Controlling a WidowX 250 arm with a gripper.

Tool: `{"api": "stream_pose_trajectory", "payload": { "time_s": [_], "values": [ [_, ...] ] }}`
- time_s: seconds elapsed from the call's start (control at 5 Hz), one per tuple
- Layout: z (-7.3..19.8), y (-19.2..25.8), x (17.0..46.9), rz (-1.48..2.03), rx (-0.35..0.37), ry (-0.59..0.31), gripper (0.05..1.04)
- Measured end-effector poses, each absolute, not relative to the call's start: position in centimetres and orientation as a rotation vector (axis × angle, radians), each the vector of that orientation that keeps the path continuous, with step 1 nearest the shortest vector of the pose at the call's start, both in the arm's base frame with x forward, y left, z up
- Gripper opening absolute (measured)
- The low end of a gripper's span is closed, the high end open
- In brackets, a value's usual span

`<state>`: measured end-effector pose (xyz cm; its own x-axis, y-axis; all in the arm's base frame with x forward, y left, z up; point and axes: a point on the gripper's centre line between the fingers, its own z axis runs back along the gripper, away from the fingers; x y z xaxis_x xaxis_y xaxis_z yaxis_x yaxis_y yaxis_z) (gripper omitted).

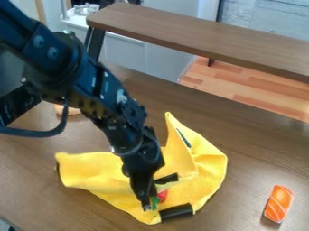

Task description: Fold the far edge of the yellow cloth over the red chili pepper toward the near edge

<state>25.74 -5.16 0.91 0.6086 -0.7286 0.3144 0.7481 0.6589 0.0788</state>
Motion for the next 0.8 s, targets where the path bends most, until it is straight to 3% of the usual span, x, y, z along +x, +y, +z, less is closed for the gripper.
{"api": "stream_pose_trajectory", "payload": {
  "time_s": [0.4, 0.6, 0.8],
  "values": [
    [0.9, -5.2, 24.9, -0.805, -0.108, -0.323, 0.845],
    [3.2, -4.4, 25.2, -0.776, -0.155, -0.344, 1.006],
    [7.2, -2.5, 25.5, -0.697, -0.174, -0.399, 1.001]
  ]
}}
